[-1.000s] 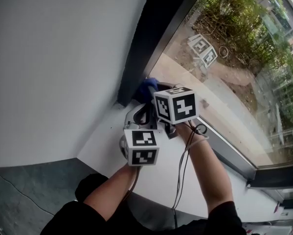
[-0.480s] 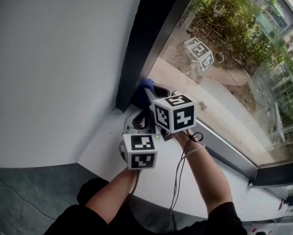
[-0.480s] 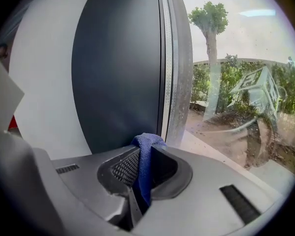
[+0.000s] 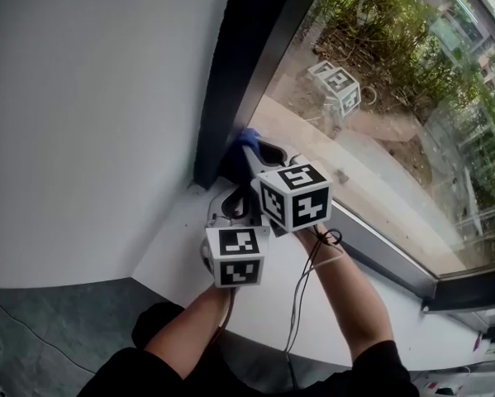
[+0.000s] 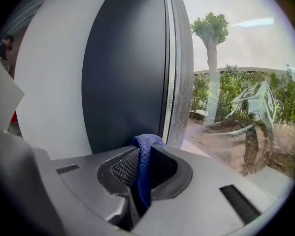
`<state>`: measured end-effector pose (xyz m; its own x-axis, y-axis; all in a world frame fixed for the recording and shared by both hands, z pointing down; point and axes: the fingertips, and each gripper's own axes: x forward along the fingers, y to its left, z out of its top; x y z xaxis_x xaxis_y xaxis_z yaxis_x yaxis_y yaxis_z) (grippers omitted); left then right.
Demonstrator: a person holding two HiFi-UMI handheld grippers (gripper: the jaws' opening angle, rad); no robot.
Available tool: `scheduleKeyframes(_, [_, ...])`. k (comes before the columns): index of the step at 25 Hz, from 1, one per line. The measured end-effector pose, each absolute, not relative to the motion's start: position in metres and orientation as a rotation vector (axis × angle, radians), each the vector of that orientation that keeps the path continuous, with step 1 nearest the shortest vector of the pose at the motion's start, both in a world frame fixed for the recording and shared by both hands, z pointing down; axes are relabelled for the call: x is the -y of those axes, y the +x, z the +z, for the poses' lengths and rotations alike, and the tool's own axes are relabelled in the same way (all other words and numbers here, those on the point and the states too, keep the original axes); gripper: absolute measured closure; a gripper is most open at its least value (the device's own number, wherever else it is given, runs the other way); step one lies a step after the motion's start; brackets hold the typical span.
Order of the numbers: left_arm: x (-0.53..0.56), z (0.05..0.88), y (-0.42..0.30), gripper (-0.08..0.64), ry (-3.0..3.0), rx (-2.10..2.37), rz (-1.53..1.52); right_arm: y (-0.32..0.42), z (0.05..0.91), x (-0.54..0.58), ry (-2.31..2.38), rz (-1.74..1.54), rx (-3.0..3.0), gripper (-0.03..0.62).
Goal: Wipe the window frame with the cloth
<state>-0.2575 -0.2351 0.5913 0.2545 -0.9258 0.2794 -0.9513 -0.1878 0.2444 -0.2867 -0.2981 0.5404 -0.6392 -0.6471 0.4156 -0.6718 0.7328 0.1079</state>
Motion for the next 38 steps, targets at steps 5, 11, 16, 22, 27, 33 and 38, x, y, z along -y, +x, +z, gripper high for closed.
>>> scheduleKeyframes(5, [0.236,0.592,-0.256,0.555,2.17,1.717,0.09,-0.286,0.532,0.297,1.03,0.062,2.539,0.569])
scheduleKeyframes(11, [0.236,0.593,-0.257,0.555,2.172,1.716,0.078,-0.287,0.523,0.298,1.043,0.059,2.565,0.569])
scheduleKeyframes(16, [0.234,0.592,-0.258,0.555,2.175,1.72,0.06,-0.287,0.513,0.296,1.064,0.049,2.58,0.569])
scheduleKeyframes(22, [0.236,0.602,-0.258,0.555,2.176,1.715,0.033,-0.288,0.509,0.298,1.098,0.065,2.598,0.569])
scheduleKeyframes(27, [0.233,0.599,-0.256,0.555,2.183,1.709,0.023,-0.286,0.496,0.296,1.132,0.064,2.614,0.569])
scheduleKeyframes(33, [0.233,0.589,-0.257,0.555,2.202,1.722,0.007,-0.289,0.467,0.295,1.175,0.026,2.638,0.569])
scheduleKeyframes(38, [0.234,0.575,-0.257,0.555,2.222,1.734,0.0,-0.287,0.442,0.298,1.209,0.01,2.648,0.569])
